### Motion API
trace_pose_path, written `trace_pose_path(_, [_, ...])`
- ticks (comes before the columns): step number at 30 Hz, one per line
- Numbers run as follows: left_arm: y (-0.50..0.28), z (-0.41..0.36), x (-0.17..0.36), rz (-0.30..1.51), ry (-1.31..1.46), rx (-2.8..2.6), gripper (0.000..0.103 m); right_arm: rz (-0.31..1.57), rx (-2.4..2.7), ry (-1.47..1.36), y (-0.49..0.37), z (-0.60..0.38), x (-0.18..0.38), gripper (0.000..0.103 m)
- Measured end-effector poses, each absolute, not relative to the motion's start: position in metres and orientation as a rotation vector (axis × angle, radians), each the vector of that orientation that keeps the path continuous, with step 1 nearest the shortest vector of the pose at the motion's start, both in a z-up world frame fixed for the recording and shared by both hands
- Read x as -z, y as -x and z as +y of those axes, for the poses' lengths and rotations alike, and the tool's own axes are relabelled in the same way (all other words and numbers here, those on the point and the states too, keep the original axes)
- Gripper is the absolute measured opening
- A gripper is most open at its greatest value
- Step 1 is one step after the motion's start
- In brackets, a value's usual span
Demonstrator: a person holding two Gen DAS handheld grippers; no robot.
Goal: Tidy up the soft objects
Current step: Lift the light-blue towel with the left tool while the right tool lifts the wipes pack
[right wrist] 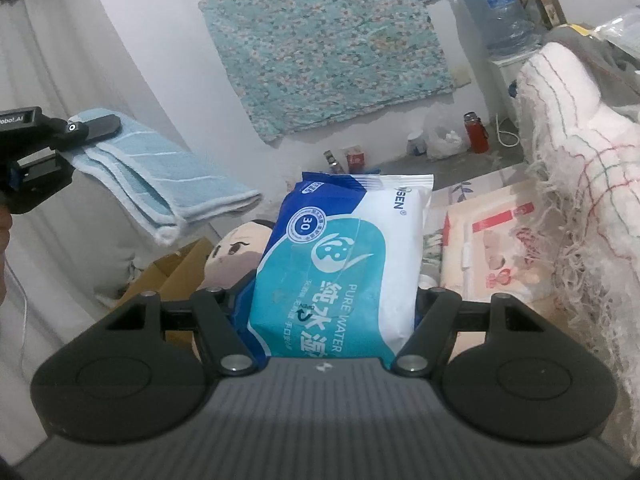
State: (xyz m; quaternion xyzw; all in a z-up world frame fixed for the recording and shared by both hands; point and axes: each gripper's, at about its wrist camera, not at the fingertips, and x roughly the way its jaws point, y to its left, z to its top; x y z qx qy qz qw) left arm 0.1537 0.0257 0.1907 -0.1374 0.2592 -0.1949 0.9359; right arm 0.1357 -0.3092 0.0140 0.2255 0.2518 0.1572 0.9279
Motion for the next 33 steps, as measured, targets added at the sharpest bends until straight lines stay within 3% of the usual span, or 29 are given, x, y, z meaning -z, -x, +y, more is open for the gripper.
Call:
trace_pose_path(12, [-0.107,0.109,-0.217,0.466,0.343,0.344,0.006,0.512,-0.377,-0.464,-0.119,-0.278,-0.049,0.067])
trace_pose_path(22, [-0.091,0.197,-0.218,0.462,0.390,0.234,0.006,0.557,-0.461,-0.380,-0.119,-0.193,-0.090,0.067])
trace_pose_path(33, [-0.146,0.294,-0.183,0.471,0.480,0.120,0.006,0.578,-0.568,-0.319,-0.162,-0.069,-0.121,0.067])
